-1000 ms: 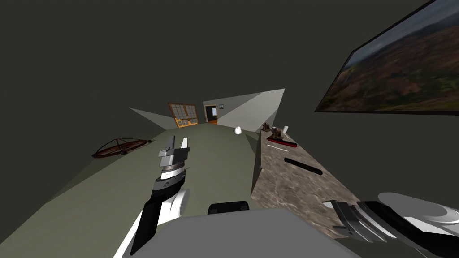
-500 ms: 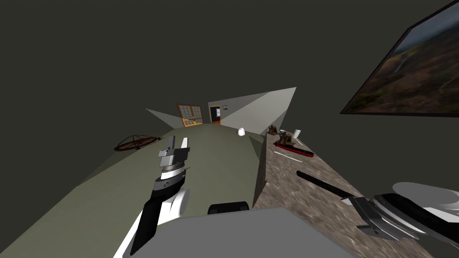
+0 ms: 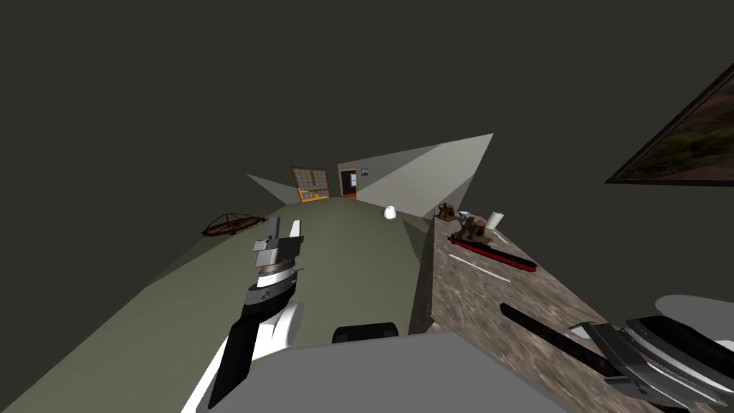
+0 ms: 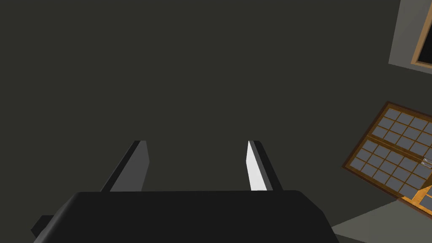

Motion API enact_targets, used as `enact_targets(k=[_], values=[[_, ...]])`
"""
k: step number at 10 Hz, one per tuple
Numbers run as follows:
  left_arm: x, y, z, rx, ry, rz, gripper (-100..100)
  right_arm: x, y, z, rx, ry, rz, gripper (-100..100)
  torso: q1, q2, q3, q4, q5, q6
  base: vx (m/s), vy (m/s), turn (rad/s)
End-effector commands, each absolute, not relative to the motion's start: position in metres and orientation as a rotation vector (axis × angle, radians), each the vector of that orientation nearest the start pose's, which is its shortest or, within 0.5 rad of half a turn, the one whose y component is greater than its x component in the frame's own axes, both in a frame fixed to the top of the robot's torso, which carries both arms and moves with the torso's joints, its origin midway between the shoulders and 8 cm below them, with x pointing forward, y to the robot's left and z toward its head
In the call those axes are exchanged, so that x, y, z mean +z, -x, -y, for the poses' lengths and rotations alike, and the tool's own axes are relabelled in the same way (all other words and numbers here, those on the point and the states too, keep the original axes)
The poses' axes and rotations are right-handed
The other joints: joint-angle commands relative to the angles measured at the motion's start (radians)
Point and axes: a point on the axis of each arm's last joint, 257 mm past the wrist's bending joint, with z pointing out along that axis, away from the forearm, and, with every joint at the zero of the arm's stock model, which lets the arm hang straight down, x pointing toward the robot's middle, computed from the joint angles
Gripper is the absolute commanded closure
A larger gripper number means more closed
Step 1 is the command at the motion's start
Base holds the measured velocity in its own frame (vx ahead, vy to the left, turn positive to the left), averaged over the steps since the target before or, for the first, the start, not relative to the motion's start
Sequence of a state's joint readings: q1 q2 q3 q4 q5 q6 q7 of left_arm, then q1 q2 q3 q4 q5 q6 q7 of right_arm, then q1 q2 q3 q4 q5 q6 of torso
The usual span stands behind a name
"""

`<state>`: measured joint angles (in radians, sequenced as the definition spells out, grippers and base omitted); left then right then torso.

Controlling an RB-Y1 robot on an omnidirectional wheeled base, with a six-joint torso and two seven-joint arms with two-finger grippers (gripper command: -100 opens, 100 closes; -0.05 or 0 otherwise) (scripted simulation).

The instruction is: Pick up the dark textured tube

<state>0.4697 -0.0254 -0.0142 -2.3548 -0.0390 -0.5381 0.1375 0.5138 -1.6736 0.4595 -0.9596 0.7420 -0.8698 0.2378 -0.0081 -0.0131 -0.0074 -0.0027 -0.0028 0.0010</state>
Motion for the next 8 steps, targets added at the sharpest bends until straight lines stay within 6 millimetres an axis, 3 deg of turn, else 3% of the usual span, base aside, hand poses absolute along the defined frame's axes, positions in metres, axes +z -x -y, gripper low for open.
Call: enact_targets(k=[1, 2, 3, 4, 6, 7, 8], values=[[0.073, -0.322, -0.265, -1.461, 0.583, -0.484, 0, -0.307, -0.076, 0.705, -0.060, 1.072, -2.912, -100, 0.000, 0.000, 0.000, 0.000, 0.000, 0.000, 0.170, -0.118, 0.103], [0.073, -0.322, -0.265, -1.461, 0.583, -0.484, 0, -0.303, -0.083, 0.710, -0.084, 1.075, -2.904, -100, 0.000, 0.000, 0.000, 0.000, 0.000, 0.000, 0.072, -0.054, 0.029], [0.073, -0.322, -0.265, -1.461, 0.583, -0.484, 0, -0.304, -0.081, 0.709, -0.079, 1.076, -2.905, 0, 0.004, 0.005, 0.003, 0.001, 0.001, 0.000, 0.005, -0.002, -0.003], [0.073, -0.322, -0.265, -1.461, 0.583, -0.484, 0, -0.313, -0.075, 0.709, -0.083, 1.030, -2.919, -100, 0.008, 0.009, 0.005, 0.002, 0.002, 0.001, -0.059, -0.018, 0.203], [0.073, -0.322, -0.265, -1.461, 0.583, -0.484, 0, -0.327, -0.066, 0.708, -0.088, 0.962, -2.940, -100, 0.007, 0.017, 0.010, 0.004, 0.002, 0.000, -0.128, -0.027, 0.285], [0.073, -0.322, -0.265, -1.461, 0.583, -0.484, 0, -0.324, -0.070, 0.710, -0.084, 0.985, -2.932, -100, 0.008, 0.020, 0.012, 0.005, 0.002, 0.001, -0.067, -0.008, 0.034], [0.073, -0.322, -0.265, -1.461, 0.584, -0.484, 0, -0.325, -0.069, 0.710, -0.086, 0.980, -2.934, 100, 0.008, 0.018, 0.011, 0.004, 0.002, 0.002, -0.010, -0.001, -0.012]])
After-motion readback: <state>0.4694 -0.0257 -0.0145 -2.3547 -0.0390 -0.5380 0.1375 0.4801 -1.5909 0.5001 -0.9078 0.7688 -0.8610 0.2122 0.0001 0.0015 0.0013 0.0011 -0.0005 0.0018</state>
